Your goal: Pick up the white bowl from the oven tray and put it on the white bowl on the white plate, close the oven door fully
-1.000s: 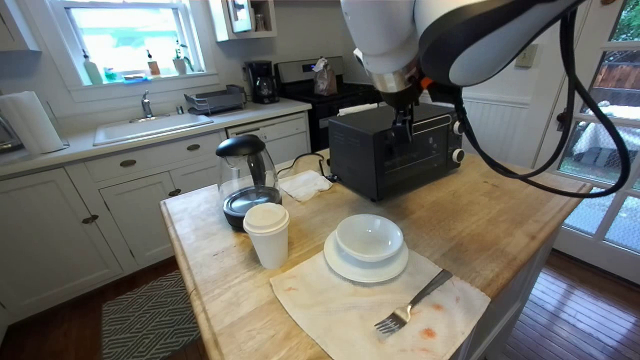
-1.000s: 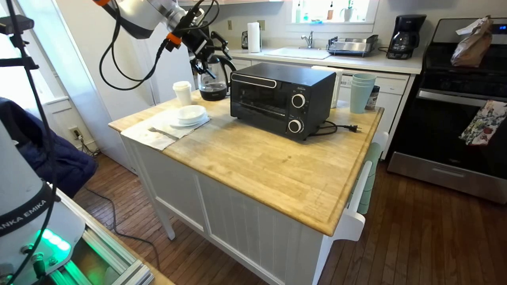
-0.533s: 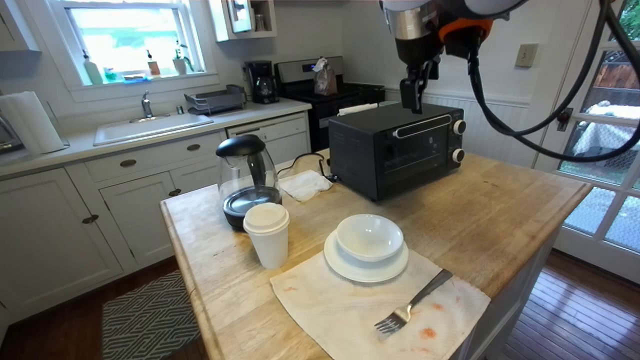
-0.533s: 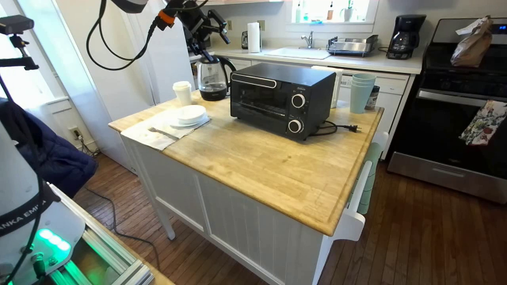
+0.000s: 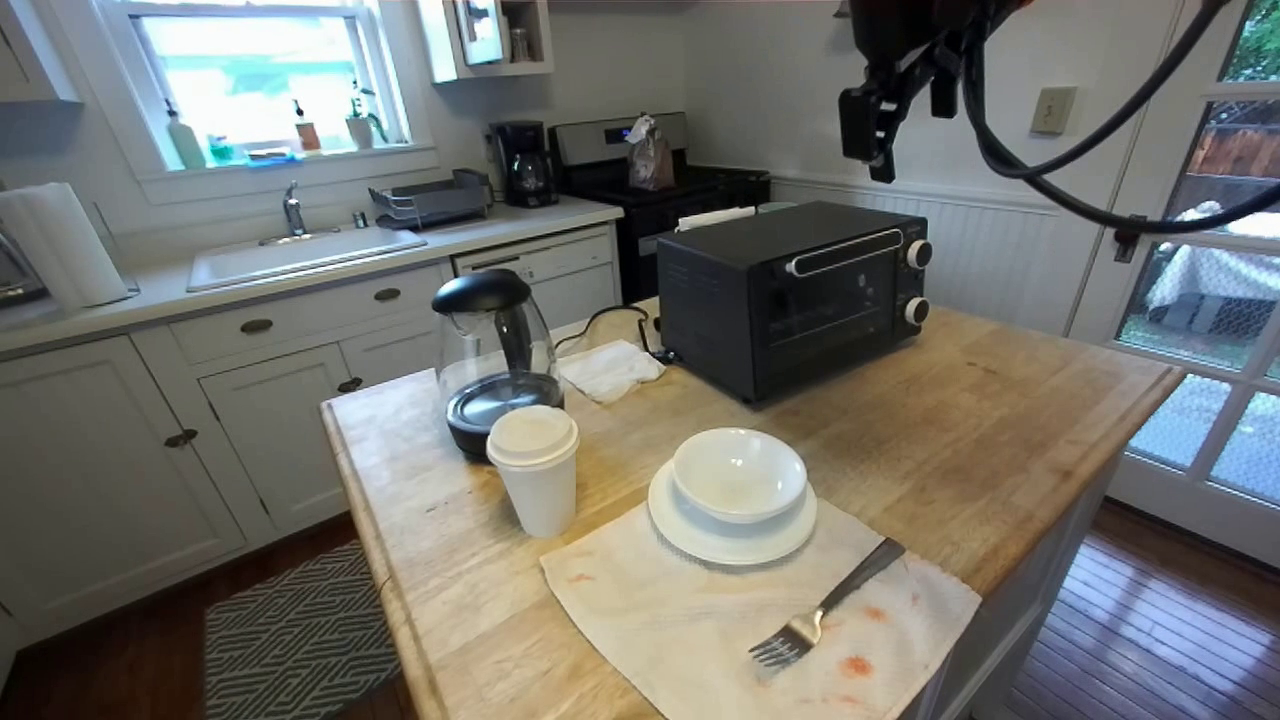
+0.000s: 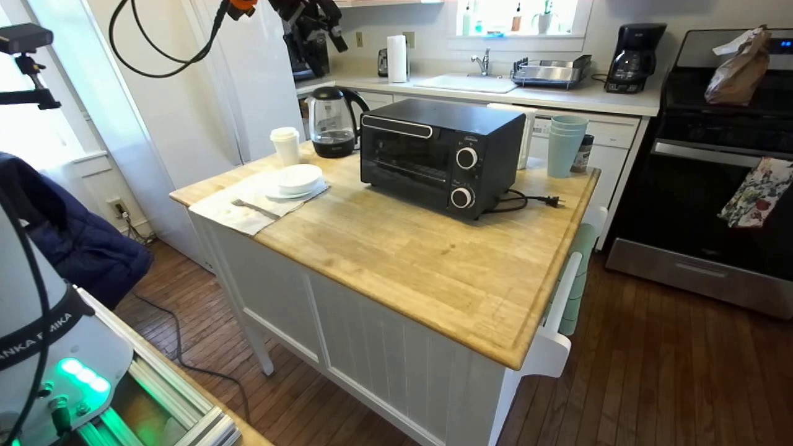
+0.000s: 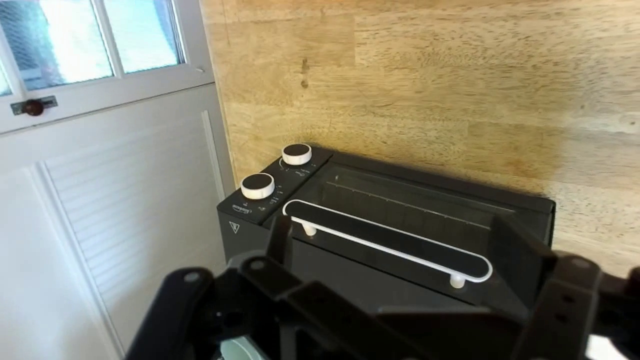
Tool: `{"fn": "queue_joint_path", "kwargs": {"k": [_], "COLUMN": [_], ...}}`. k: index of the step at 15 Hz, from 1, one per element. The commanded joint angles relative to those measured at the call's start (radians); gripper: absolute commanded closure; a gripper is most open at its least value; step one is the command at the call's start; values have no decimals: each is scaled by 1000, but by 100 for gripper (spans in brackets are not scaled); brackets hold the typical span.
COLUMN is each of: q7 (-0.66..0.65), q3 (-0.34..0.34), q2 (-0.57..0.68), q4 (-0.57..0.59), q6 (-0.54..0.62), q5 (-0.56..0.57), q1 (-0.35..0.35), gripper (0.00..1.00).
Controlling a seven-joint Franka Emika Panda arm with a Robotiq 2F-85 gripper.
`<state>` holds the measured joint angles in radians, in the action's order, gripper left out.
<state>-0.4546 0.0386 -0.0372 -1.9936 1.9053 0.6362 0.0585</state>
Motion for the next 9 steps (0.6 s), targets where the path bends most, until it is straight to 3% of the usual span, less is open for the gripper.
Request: {"fn": "queue_joint_path", "kwargs": {"k": [1,3,4,5,9], "q7": [-79,-166,-172,-122,-148], "q3": [-4,-1,-6,7,7], "q2": [-89,-127,-144,-85,-125], "q4": [-61,-86,-96,-42,-70], "q6": [5,17,25,-2,3], "q5": [-52,-1,-12,-18,-18], "q1": [-22,-38,-47,-40,-56], "gripper": [0,0,0,0,0]}}
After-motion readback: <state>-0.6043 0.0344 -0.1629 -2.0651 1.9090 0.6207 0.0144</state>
